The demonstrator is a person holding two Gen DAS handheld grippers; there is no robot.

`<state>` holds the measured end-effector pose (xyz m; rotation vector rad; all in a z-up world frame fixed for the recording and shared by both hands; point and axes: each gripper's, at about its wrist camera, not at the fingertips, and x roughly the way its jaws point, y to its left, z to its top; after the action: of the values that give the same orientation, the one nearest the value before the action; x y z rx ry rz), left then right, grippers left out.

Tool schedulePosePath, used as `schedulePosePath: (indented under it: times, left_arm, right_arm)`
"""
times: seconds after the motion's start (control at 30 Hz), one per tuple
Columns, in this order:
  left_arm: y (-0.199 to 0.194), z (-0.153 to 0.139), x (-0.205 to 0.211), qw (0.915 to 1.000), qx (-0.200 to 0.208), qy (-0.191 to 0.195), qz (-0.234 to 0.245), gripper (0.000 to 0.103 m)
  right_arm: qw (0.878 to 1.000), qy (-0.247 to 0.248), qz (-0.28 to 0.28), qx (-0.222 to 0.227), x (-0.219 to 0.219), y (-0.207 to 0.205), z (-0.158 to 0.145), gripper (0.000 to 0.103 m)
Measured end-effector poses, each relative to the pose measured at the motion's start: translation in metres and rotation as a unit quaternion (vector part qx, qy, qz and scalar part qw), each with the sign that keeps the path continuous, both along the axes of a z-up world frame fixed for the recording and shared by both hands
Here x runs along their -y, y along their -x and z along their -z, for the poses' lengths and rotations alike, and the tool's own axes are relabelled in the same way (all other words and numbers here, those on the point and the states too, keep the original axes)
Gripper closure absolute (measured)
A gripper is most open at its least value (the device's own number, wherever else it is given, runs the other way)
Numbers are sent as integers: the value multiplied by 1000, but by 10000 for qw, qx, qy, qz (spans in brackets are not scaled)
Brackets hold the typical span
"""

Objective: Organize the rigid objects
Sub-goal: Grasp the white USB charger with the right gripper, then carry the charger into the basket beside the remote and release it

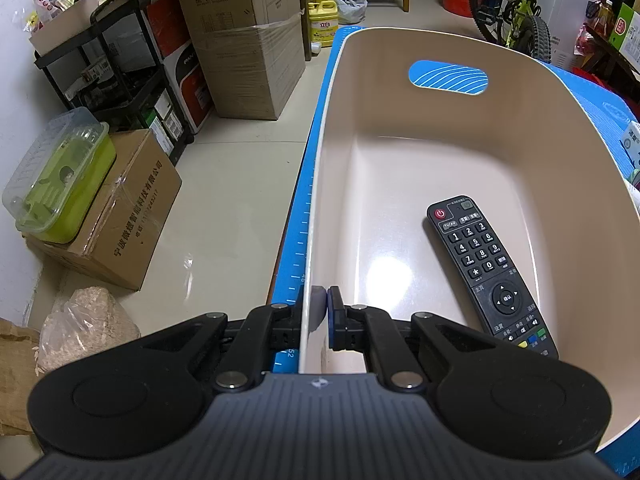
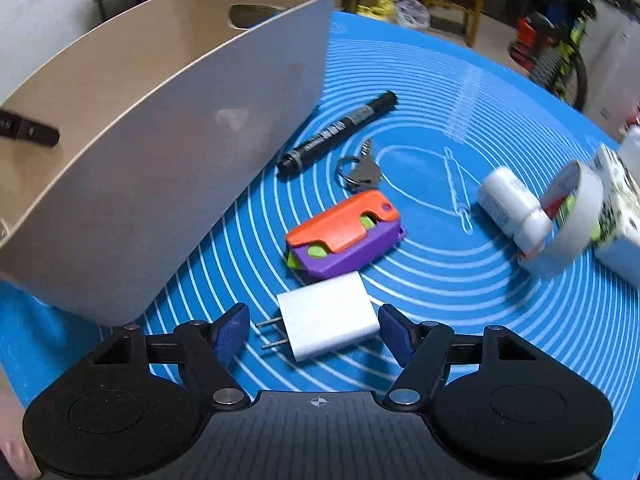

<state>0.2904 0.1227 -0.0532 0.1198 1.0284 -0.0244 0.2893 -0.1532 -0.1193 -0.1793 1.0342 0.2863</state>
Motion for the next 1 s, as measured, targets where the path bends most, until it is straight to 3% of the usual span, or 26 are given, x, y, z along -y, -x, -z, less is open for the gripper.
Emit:
schedulePosePath:
  times: [0.13,0.2,0.47,0.8,1.0]
  left_arm:
    - [-1,0,0,10000,-10,0,-17,94]
    - [-1,-1,0,10000,-8,-1,-15,94]
    - [-2,-2,0,10000,-13,7,-17,94]
    - [-2,-2,2,10000,-9,-29,-14,93]
    - [-2,-1,3,10000,-5,-52,-4,94]
  right_arm:
    - [9998,-17,-166,73,1,3,4,29]
    - [9998,-71,-197,70,3,5,4,36]
    - [9996,-128,59,236,11,4,-6,36]
    - [9880,-474,551,1360,8,-2,-72,36]
    - [9760,-805,437,1976,-20,-2,-106,36]
